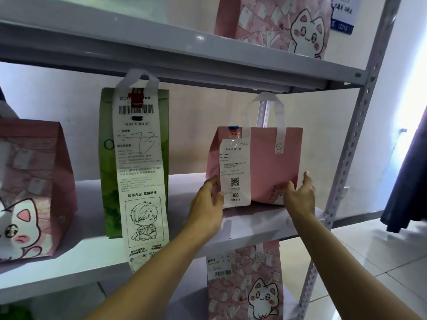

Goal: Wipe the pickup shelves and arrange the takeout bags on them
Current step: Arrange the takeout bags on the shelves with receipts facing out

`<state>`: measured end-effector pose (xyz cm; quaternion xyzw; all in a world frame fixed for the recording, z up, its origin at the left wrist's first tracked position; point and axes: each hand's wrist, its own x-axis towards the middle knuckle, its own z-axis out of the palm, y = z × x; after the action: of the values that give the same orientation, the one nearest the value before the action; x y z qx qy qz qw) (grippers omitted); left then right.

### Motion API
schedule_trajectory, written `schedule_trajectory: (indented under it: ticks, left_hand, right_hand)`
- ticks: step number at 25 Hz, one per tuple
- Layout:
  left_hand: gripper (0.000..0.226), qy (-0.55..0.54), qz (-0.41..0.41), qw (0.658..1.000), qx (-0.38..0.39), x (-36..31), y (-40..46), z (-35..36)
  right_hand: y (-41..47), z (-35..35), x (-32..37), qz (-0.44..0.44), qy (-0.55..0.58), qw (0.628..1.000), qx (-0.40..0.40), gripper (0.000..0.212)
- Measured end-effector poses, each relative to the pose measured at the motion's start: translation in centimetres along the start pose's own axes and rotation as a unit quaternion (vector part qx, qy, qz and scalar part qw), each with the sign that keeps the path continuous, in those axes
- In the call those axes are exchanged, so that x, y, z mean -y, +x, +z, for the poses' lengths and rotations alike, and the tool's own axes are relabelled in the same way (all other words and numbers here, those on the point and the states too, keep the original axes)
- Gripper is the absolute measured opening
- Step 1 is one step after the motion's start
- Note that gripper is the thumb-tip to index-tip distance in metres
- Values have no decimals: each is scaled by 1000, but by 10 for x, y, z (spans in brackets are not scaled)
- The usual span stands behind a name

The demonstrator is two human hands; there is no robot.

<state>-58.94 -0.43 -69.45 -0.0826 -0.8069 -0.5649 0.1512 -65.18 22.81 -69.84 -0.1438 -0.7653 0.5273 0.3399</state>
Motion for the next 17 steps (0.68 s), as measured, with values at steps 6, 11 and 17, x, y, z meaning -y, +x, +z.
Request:
schedule_trajectory:
  ticks: [6, 11, 17]
  left_hand:
    - [34, 11, 26, 1000, 13, -10, -24, -12]
    - [18, 78, 125, 989, -25, -22, -63, -53]
    - [26, 57, 175, 934, -307, -2, -104, -133]
  right_hand:
    - [-43, -5, 5, -32, 17, 999, -12, 46]
    - [-108, 10, 42, -112, 63, 991, 36, 26]
    - [-199, 52, 95, -148, 138, 953, 225, 23]
